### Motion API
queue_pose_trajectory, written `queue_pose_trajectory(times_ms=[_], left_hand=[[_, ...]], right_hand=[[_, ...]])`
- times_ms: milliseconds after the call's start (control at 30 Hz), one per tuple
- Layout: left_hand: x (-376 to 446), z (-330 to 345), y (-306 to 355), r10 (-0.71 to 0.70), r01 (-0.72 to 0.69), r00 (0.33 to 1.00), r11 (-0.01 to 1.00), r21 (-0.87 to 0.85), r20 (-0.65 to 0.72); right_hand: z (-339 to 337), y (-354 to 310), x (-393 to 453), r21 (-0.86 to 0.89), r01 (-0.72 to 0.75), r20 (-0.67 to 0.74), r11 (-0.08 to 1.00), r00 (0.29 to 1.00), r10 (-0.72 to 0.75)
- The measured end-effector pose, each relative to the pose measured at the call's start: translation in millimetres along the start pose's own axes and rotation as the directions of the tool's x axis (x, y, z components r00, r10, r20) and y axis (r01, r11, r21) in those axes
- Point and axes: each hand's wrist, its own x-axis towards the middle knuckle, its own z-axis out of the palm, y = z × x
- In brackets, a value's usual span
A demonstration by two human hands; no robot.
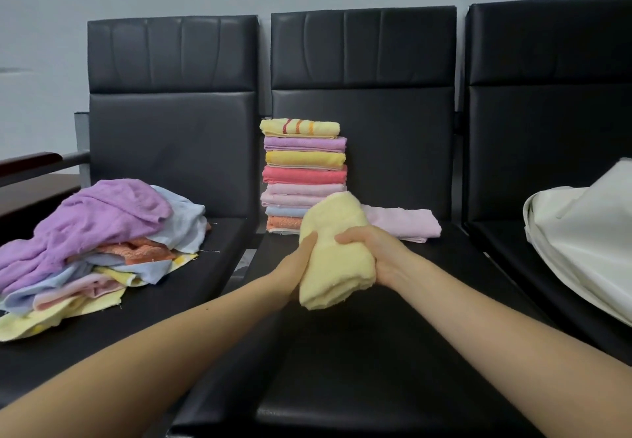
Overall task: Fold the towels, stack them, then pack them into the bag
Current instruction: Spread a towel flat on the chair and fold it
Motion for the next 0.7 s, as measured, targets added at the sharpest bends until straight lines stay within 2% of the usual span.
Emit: queue_pose_trajectory(times_ms=[67, 100, 167, 267, 400, 467, 533, 600, 667, 700], left_hand=[[-13, 4, 9, -0.112, 0.180, 0.965, 0.941, -0.285, 0.237], [-19, 5, 13, -0.142, 0.258, 0.931, 0.907, -0.334, 0.335], [-15, 9, 17, -0.142, 0.306, 0.900, 0.879, -0.367, 0.411], [2, 19, 23, -0.108, 0.248, 0.942, 0.861, -0.445, 0.317], [19, 41, 26, -0.061, 0.087, 0.996, 0.792, -0.604, 0.064], [18, 57, 26, -0.018, 0.036, 0.999, 0.763, -0.645, 0.034], [23, 73, 22, -0.009, 0.056, 0.997, 0.771, -0.634, 0.076], [33, 86, 16, -0.004, 0.021, 1.000, 0.812, -0.583, 0.030], [50, 93, 15, 0.015, -0.039, 0.999, 0.827, -0.561, -0.047], [58, 94, 17, 0.027, -0.073, 0.995, 0.832, -0.549, -0.091]], right_hand=[[-7, -6, -7, 0.018, -0.006, 0.013, 1.000, 1.000, 0.006], [-11, -7, -9, 0.018, -0.014, 0.016, 1.000, 1.000, 0.013], [-19, -10, -13, 0.028, -0.045, -0.003, 0.999, 0.999, 0.045], [-28, -8, -5, 0.143, -0.088, -0.055, 0.986, 0.994, 0.096], [-44, 6, 9, 0.272, -0.044, -0.198, 0.961, 0.975, 0.101], [-52, 15, 12, 0.281, -0.106, -0.169, 0.954, 0.973, 0.158], [-58, 20, 18, 0.267, -0.151, -0.112, 0.952, 0.976, 0.187], [-63, 20, 26, 0.319, -0.100, -0.159, 0.943, 0.975, 0.157], [-72, 14, 40, 0.321, 0.028, -0.320, 0.947, 0.944, 0.081], [-77, 10, 46, 0.266, 0.091, -0.396, 0.960, 0.918, 0.022]])
